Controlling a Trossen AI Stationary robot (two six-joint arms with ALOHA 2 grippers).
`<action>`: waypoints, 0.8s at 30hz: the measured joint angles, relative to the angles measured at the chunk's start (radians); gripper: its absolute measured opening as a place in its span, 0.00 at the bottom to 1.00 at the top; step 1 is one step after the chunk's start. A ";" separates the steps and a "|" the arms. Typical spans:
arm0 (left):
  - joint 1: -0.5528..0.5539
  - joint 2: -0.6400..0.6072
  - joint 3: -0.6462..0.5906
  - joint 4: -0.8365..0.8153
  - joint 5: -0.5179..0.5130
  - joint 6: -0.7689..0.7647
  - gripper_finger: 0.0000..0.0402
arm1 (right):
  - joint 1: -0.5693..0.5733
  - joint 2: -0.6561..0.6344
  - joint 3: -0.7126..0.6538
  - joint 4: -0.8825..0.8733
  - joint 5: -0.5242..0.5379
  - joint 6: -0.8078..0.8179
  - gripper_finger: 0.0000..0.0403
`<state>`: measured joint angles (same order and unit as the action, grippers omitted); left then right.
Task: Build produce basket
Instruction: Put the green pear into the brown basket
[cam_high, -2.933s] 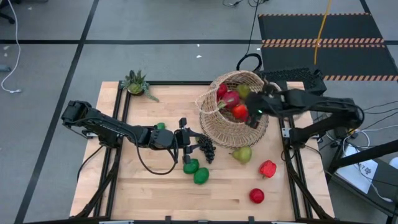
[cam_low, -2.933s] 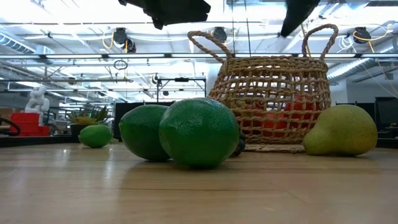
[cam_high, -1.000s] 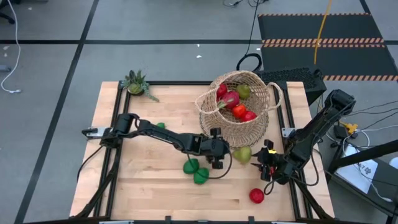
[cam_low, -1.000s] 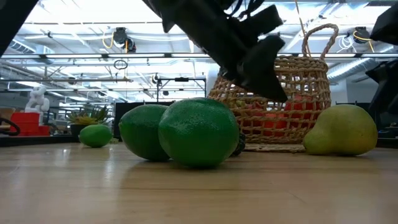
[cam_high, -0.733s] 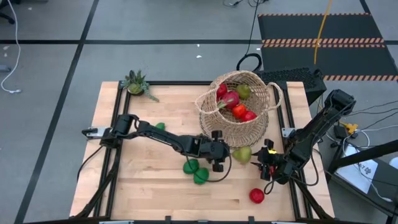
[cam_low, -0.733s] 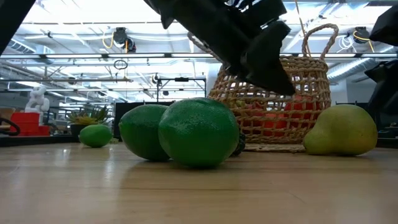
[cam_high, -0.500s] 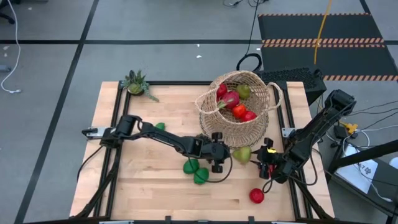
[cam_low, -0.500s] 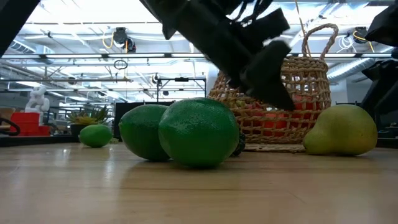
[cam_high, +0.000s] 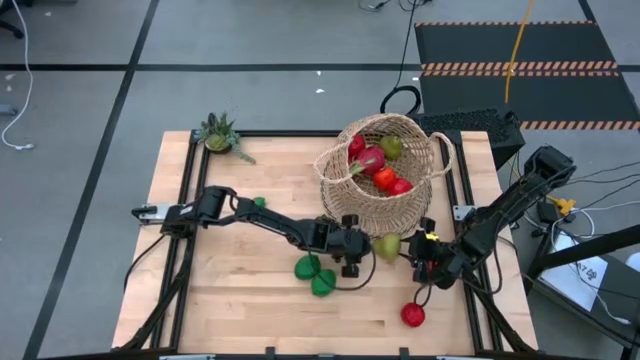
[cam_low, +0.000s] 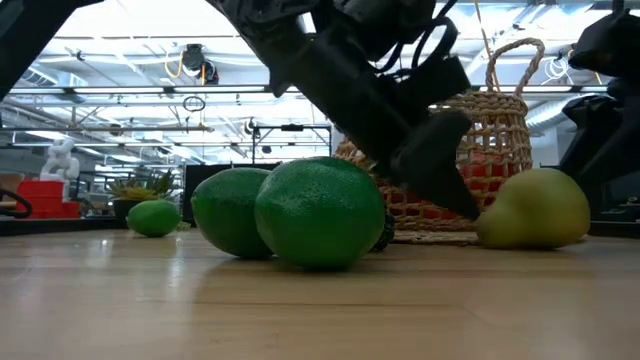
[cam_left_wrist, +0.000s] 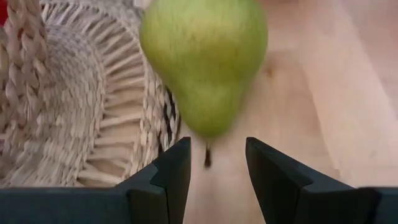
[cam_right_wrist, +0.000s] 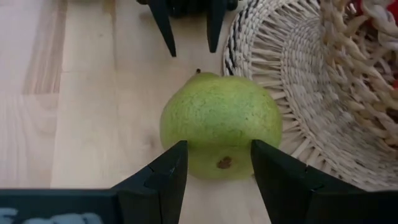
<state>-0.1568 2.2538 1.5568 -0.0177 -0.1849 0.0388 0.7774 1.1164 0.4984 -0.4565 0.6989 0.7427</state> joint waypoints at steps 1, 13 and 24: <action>0.002 0.001 0.002 0.003 0.009 -0.008 0.39 | -0.006 0.000 0.000 0.006 -0.009 -0.009 0.42; 0.015 0.006 0.000 -0.016 0.034 -0.025 0.39 | -0.025 0.000 0.000 0.034 -0.023 -0.040 0.42; 0.023 0.061 -0.001 0.035 0.037 -0.022 0.39 | -0.025 0.000 0.000 0.044 -0.023 -0.041 0.42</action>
<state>-0.1334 2.3149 1.5559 0.0178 -0.1480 0.0171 0.7521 1.1164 0.4988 -0.4121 0.6754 0.7013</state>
